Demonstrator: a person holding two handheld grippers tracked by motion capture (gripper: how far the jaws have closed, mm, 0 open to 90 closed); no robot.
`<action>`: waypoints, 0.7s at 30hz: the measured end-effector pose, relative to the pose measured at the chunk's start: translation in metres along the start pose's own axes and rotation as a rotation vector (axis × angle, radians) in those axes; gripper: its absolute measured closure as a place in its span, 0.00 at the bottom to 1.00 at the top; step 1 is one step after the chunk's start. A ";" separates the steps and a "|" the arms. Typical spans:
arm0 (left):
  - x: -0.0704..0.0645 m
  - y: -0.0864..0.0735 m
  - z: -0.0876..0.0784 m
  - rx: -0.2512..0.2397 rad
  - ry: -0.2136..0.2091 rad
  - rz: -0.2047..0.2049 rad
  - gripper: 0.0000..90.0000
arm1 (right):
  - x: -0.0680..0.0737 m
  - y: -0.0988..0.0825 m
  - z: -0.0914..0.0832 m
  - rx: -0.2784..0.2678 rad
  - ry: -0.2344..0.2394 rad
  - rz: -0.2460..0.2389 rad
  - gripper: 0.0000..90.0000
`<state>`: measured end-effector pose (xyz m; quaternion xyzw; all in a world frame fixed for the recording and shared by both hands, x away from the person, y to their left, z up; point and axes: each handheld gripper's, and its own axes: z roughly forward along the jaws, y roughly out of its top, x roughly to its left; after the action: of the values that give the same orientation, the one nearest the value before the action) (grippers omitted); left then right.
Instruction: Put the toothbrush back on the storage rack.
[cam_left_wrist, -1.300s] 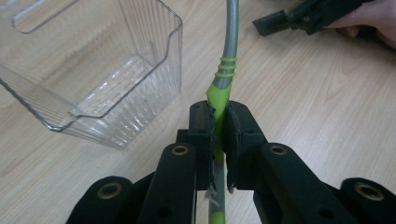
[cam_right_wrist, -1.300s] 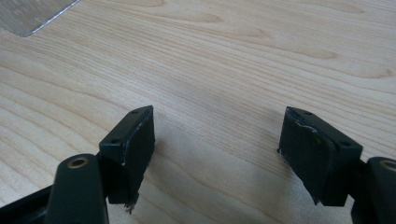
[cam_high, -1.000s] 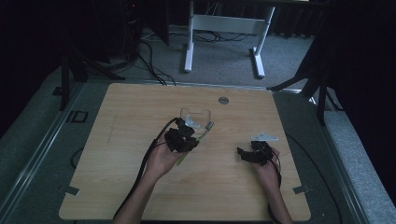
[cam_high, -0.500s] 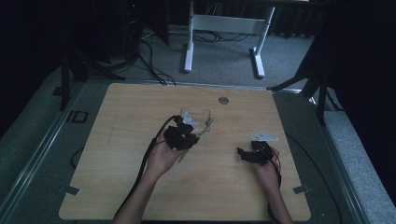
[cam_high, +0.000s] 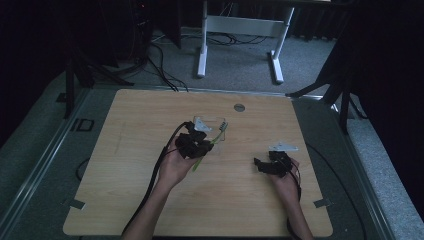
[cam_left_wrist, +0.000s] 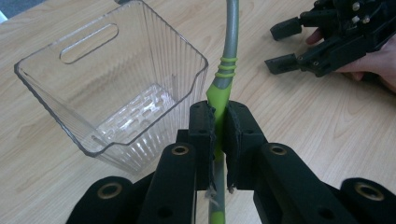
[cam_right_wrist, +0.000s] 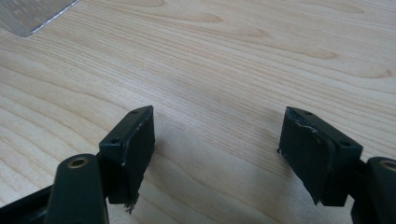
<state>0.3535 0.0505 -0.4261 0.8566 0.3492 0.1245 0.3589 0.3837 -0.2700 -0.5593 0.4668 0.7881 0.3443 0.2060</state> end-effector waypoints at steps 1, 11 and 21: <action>0.000 0.000 0.000 -0.006 0.003 0.000 0.91 | 0.000 0.000 0.000 0.000 0.000 0.000 0.30; 0.001 0.001 -0.001 -0.057 0.008 -0.004 0.91 | 0.000 0.000 0.000 0.000 0.000 0.001 0.30; 0.003 0.001 0.001 -0.085 0.014 0.000 0.91 | 0.000 0.000 0.000 0.000 0.000 0.000 0.30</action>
<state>0.3564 0.0514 -0.4269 0.8397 0.3461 0.1452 0.3926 0.3837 -0.2700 -0.5593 0.4668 0.7881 0.3444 0.2059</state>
